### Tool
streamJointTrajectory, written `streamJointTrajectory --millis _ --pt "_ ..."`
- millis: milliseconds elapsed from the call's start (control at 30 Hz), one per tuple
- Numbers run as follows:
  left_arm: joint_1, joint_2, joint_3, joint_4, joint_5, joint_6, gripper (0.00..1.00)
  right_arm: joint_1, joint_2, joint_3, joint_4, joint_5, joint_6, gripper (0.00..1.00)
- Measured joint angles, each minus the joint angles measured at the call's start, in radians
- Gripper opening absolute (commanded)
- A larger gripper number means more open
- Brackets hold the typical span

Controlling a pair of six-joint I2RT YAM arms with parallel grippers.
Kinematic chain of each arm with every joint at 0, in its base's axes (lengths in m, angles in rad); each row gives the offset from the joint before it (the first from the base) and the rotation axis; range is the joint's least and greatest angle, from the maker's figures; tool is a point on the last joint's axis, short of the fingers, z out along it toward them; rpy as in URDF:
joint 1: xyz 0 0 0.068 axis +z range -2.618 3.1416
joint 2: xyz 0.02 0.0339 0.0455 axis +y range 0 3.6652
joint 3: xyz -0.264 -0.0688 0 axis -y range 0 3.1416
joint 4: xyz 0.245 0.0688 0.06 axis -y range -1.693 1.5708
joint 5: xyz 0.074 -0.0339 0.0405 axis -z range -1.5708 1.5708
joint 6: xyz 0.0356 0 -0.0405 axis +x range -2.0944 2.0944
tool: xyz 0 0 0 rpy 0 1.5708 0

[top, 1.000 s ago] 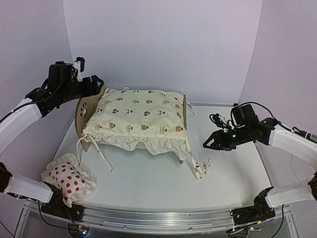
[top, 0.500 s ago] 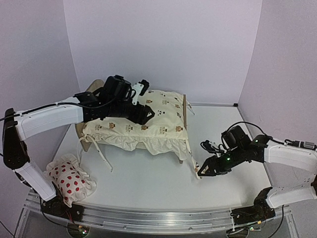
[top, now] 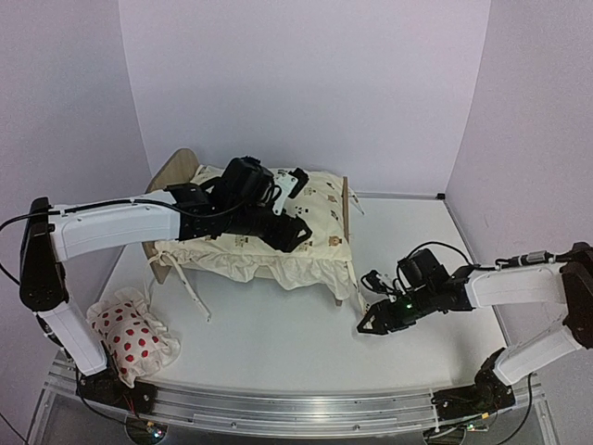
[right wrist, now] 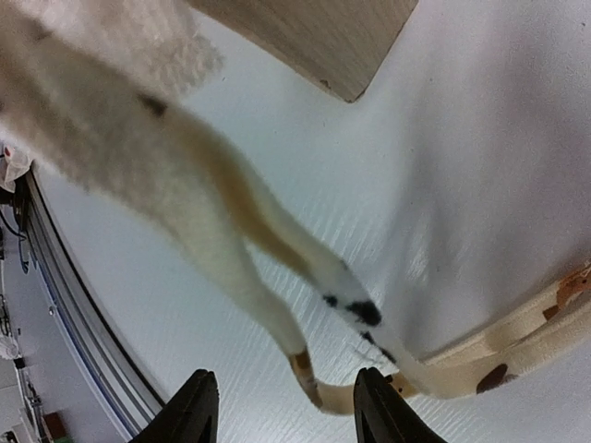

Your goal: Set up the pet bed

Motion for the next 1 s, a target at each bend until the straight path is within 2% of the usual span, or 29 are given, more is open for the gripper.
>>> streamJointTrajectory --millis 133,267,333,467,667,833,900,967,1000 --pt "-0.009 0.003 0.0 0.002 -0.001 0.001 0.71 0.0 0.043 -0.002 0.066 0.011 -0.01 0.33" --pt "-0.018 0.02 0.013 -0.001 -0.012 0.019 0.79 0.0 0.065 -0.004 0.091 0.016 -0.008 0.09" --pt "-0.032 0.046 0.041 -0.008 -0.031 0.037 0.82 0.0 0.059 -0.004 0.095 0.027 -0.001 0.01" --pt "-0.085 0.127 0.119 -0.018 -0.078 0.089 0.83 0.0 0.004 0.0 0.051 0.06 0.019 0.0" --pt "-0.141 0.257 0.22 -0.062 -0.134 0.142 0.8 0.0 -0.1 0.085 -0.104 0.091 0.026 0.0" --pt "-0.142 0.313 0.243 -0.089 -0.158 0.163 0.64 0.0 -0.158 0.162 -0.216 0.121 0.021 0.0" --pt "-0.141 0.322 0.243 -0.093 -0.167 0.168 0.48 0.0 -0.169 0.185 -0.258 0.133 0.016 0.0" --pt "-0.142 0.325 0.243 -0.092 -0.179 0.176 0.27 0.0 -0.174 0.21 -0.305 0.145 0.012 0.0" --pt "-0.142 0.326 0.243 -0.092 -0.186 0.182 0.21 0.0 -0.176 0.223 -0.328 0.15 0.01 0.0"
